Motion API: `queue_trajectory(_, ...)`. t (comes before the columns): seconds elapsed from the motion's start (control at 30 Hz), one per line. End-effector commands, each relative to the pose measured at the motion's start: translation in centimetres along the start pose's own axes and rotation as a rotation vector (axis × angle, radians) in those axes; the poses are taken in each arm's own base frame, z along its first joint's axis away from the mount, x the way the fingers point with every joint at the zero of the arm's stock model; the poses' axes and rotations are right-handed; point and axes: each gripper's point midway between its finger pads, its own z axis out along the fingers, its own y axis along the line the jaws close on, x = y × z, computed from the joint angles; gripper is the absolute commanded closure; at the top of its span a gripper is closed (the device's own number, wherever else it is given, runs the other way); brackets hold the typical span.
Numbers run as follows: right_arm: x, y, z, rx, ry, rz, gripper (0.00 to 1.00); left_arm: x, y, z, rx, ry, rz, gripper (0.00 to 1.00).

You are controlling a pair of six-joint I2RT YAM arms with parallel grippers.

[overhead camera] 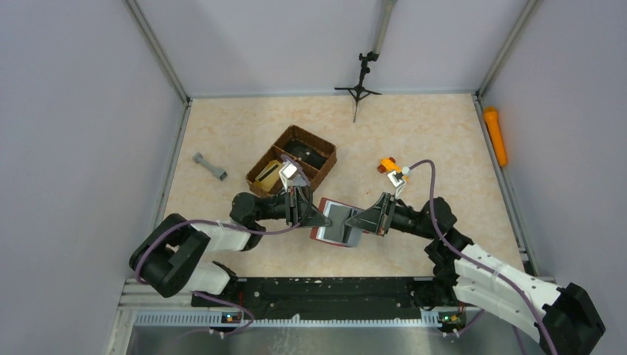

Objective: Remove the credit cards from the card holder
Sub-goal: Remove the credit card from the card holder.

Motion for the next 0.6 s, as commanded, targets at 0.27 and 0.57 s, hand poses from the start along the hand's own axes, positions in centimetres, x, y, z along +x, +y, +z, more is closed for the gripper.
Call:
queue_trajectory(0.27,-1.09,1.21,-0.07,-0.028,-0.035,-0.045,1.00,-0.63,-2.28,0.18,0.059,0.002,0.120,0.76)
queue_trajectory(0.57,-1.08,1.01,-0.38,-0.024,-0.040,-0.042,1.00,-0.84,-2.35,0.00,0.060,-0.023,0.124,0.88)
